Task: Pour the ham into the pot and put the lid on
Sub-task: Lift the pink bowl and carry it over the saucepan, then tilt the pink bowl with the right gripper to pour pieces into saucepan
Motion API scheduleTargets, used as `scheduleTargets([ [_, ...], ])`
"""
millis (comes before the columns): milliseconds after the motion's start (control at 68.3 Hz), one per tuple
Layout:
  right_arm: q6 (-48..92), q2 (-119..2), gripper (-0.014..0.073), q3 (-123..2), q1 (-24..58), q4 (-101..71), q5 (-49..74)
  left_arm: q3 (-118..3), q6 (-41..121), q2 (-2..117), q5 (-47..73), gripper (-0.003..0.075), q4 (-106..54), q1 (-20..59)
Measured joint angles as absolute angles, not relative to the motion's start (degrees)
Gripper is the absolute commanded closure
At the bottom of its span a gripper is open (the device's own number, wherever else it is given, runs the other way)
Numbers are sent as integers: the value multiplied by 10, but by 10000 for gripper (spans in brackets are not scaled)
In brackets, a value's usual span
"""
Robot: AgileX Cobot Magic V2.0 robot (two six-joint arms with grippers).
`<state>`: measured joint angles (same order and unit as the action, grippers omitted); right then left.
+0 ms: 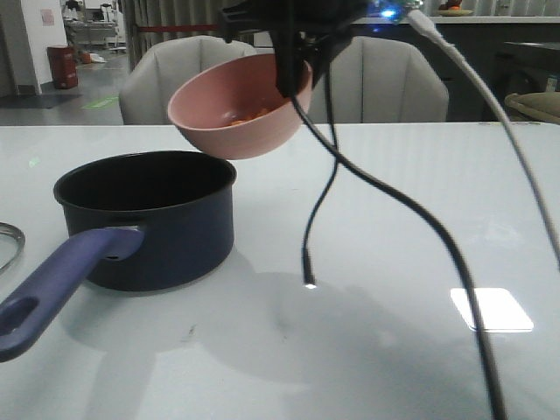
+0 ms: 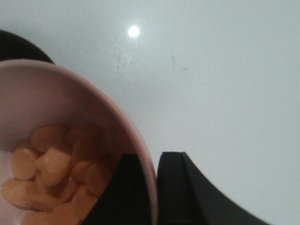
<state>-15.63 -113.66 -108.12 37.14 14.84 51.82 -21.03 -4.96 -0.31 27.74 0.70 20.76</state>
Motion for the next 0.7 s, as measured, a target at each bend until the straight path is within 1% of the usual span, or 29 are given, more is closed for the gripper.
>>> scheduleTargets([
  [132, -224, -1136, 454, -1085, 395, 203, 450, -210, -50, -3, 277, 95, 7, 208],
  [278, -266, -1133, 454, -1049, 402, 248, 319, -210, -50, -3, 277, 95, 7, 208],
  [542, -275, -1133, 454, -929, 402, 300, 54, -210, -50, -3, 277, 95, 7, 208],
  [644, -273, -1133, 454, -891, 402, 311, -29, -210, -50, -3, 277, 95, 7, 208],
  [703, -264, -1133, 454, -877, 402, 313, -56, -210, -50, -3, 277, 95, 7, 208],
])
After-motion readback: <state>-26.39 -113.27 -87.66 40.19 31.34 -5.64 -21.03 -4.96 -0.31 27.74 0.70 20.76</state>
